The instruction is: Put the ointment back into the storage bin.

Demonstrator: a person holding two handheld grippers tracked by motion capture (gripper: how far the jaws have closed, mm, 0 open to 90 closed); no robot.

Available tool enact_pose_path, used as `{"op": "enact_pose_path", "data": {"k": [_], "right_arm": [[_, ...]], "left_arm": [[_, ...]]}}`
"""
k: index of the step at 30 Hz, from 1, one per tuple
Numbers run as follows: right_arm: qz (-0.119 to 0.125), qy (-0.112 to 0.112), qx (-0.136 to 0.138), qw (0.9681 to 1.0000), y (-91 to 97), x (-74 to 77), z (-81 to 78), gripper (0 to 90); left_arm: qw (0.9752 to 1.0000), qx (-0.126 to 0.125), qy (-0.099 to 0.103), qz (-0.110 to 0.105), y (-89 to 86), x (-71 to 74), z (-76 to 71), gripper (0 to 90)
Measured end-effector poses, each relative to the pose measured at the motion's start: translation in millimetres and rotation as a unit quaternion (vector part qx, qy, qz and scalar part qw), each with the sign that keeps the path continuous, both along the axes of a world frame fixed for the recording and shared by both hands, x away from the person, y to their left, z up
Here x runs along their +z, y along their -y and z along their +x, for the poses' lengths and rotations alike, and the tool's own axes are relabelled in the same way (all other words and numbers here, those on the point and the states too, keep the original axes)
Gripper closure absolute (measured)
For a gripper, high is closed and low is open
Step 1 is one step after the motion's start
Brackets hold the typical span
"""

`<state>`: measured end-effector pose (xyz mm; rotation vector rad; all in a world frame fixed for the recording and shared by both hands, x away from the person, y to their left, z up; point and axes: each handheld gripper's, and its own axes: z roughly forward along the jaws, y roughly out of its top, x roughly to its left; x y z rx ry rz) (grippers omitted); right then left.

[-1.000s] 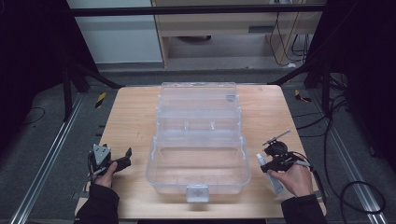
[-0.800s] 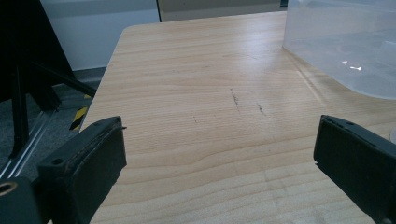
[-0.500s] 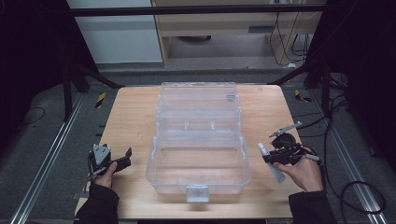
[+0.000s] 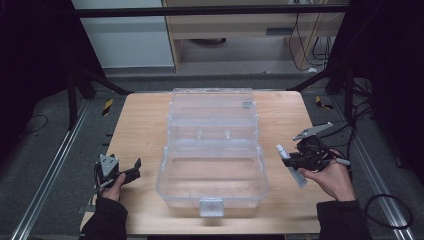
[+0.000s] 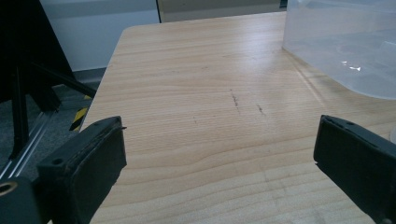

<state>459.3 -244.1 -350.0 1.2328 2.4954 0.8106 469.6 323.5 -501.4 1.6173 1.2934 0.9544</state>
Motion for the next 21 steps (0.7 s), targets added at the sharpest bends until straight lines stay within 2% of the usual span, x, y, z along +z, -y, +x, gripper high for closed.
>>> {"op": "enact_pose_path", "data": {"k": [4, 5, 11, 21], "right_arm": [[-0.001, 0.007, 0.024, 0.9997, -4.2, 10.3, -0.6, 69.8], [-0.001, 0.014, 0.04, 0.9991, -5.8, 14.7, -0.1, 69.8], [-0.007, 0.017, 0.072, 0.9973, -12.2, 25.9, 0.3, 69.8], [-0.009, 0.026, 0.142, 0.9895, -34.0, 43.4, 0.2, 69.7]], "left_arm": [[1.0, 0.0, 0.0, 0.0, 0.0, 0.0, 0.1, 1.8], [1.0, 0.0, 0.0, 0.0, 0.0, 0.0, 0.0, 1.8], [1.0, 0.0, 0.0, 0.0, 0.0, 0.0, 0.0, 1.8], [1.0, -0.001, -0.001, 0.0, 0.1, 0.0, 0.1, 1.8]]}}
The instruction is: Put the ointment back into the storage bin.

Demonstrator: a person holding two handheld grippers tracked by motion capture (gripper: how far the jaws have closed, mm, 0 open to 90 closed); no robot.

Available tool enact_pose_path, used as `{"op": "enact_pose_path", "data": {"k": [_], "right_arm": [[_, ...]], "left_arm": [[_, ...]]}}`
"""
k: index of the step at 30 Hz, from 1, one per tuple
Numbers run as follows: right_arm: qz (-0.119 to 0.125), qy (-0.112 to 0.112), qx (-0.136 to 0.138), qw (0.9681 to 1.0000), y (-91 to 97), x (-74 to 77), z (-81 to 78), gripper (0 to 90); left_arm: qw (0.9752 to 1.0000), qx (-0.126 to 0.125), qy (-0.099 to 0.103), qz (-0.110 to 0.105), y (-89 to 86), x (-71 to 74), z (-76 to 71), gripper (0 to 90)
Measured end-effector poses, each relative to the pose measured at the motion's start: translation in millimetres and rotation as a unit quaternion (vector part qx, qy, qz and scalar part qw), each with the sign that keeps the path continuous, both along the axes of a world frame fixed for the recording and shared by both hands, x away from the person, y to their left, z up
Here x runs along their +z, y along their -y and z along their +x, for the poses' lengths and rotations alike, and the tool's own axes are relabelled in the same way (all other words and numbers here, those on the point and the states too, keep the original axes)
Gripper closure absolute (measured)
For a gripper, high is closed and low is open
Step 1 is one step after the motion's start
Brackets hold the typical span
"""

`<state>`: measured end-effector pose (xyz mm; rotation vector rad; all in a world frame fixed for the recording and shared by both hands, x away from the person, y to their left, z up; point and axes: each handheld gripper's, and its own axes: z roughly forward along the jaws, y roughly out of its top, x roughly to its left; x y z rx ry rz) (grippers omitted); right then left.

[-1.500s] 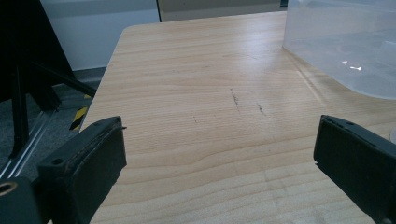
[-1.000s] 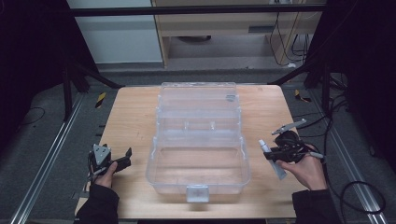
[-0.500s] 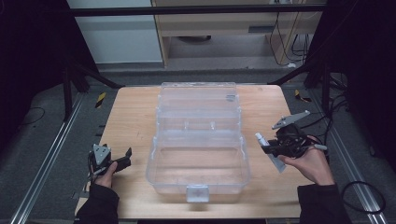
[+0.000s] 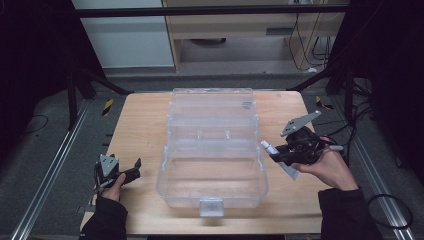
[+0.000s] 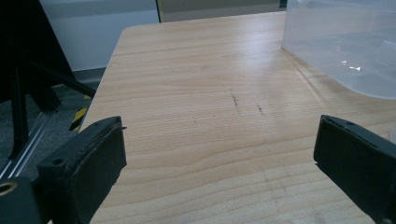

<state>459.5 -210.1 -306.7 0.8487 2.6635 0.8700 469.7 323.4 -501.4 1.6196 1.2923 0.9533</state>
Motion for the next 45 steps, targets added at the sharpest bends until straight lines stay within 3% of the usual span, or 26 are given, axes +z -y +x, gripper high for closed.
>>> {"op": "enact_pose_path", "data": {"k": [5, 10, 15, 27, 45], "right_arm": [[-0.008, 0.003, 0.032, 0.9995, -11.7, 5.1, 1.9, 69.7], [-0.026, -0.002, 0.075, 0.9968, -31.4, 6.9, 6.6, 69.7], [-0.033, -0.006, 0.097, 0.9947, -44.8, 5.4, 10.7, 69.7], [-0.057, -0.003, 0.16, 0.9855, -78.8, -3.9, 17.5, 69.7], [-0.114, -0.022, 0.212, 0.9703, -109.5, -34.6, 18.0, 69.7]], "left_arm": [[1.0, 0.0, 0.0, 0.0, -0.1, 0.0, 0.1, 1.8], [1.0, 0.0, 0.0, 0.0, -0.2, 0.0, 0.2, 1.8], [1.0, 0.0, 0.0, -0.001, -0.3, 0.0, 0.2, 1.8], [1.0, -0.001, 0.001, 0.002, 0.4, 0.0, 0.3, 1.8], [1.0, -0.002, 0.001, 0.002, 0.4, 0.0, 0.5, 1.8]]}}
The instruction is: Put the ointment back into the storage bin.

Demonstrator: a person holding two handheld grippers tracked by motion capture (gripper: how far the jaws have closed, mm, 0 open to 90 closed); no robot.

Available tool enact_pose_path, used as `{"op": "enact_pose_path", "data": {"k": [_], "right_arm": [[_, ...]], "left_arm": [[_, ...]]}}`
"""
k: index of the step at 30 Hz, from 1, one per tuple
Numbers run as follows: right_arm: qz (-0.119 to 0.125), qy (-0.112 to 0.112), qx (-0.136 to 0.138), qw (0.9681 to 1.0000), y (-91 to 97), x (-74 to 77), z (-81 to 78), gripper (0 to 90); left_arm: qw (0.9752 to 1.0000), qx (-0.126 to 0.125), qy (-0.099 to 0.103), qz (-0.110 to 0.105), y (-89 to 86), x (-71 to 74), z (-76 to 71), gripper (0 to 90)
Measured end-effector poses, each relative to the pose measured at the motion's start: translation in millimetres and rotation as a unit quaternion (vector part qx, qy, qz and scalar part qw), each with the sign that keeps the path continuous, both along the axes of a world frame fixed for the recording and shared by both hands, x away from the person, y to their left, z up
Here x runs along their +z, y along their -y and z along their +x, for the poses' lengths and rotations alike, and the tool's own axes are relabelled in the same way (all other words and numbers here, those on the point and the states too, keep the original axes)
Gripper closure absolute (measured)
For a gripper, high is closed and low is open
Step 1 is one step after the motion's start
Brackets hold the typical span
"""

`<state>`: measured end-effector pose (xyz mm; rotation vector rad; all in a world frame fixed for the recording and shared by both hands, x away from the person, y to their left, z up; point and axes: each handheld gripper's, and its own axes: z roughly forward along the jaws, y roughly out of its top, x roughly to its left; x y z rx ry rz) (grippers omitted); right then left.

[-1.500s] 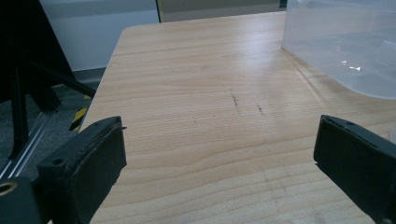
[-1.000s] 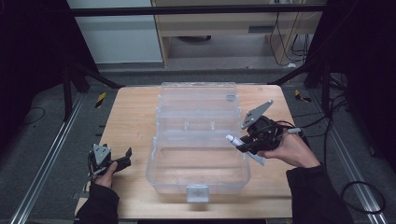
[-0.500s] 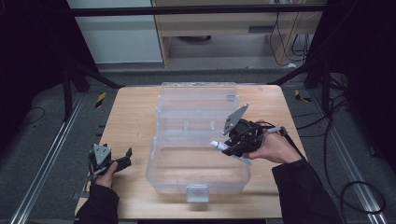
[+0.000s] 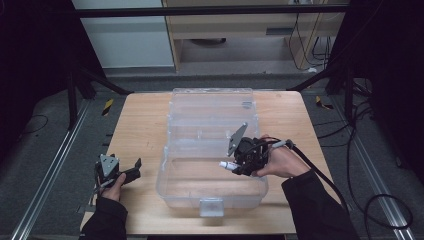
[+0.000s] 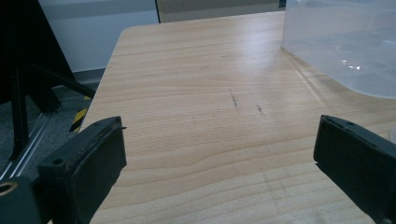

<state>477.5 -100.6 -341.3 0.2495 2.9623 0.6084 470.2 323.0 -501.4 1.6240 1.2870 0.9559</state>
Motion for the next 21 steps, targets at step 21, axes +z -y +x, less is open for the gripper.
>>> {"op": "enact_pose_path", "data": {"k": [21], "right_arm": [[-0.052, -0.011, 0.031, 0.9981, -11.7, -35.9, 2.2, 69.7]], "left_arm": [[1.0, 0.0, 0.0, 0.001, 0.0, 0.0, 0.0, 1.8]]}}
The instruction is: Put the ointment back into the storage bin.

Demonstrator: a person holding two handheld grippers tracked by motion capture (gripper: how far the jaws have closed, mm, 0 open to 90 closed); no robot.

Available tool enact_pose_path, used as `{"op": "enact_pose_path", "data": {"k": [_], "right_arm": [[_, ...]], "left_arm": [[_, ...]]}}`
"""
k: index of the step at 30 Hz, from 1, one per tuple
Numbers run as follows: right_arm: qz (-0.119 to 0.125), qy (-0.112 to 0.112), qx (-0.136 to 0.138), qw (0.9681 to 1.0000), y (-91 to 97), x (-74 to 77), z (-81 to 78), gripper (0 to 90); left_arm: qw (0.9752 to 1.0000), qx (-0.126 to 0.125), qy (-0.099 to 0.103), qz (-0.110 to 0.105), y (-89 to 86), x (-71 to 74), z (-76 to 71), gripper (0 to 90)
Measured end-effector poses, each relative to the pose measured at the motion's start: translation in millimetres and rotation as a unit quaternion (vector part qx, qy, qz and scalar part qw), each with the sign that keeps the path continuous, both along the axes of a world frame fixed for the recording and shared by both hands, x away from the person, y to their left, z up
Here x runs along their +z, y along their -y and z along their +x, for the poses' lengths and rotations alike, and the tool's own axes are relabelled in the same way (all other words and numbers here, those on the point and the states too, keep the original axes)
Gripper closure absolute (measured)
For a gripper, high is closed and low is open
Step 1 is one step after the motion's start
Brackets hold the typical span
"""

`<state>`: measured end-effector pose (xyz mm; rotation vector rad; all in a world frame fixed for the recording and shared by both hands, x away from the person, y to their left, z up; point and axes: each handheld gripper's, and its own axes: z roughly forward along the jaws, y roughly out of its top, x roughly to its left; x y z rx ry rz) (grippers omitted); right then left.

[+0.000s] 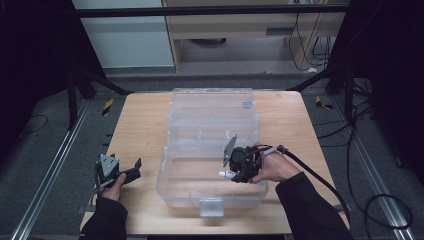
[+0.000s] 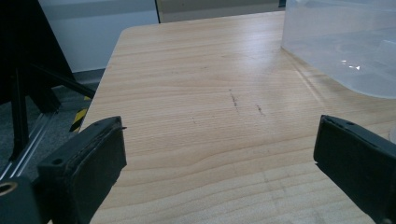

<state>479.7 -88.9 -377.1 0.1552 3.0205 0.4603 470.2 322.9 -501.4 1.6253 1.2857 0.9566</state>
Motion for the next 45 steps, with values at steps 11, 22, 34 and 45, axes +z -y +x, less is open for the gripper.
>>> {"op": "enact_pose_path", "data": {"k": [11, 22, 34, 45], "right_arm": [[-0.012, -0.01, 0.007, 0.9998, -3.7, -19.8, 0.3, 69.8], [-0.024, -0.021, 0.017, 0.9994, -7.3, -38.1, 1.3, 69.7], [-0.025, -0.023, 0.022, 0.9992, -8.1, -53.0, 1.3, 69.5], [-0.047, -0.03, 0.021, 0.9982, -10.7, -64.4, 0.2, 69.3]], "left_arm": [[1.0, 0.0, 0.0, 0.0, 0.1, 0.0, 0.0, 1.8], [1.0, 0.0, 0.0, 0.0, 0.2, 0.0, 0.1, 1.8], [1.0, 0.0, 0.0, 0.001, 0.3, -0.1, 0.3, 1.8], [1.0, 0.0, 0.001, 0.001, 0.4, -0.1, 0.5, 1.8]]}}
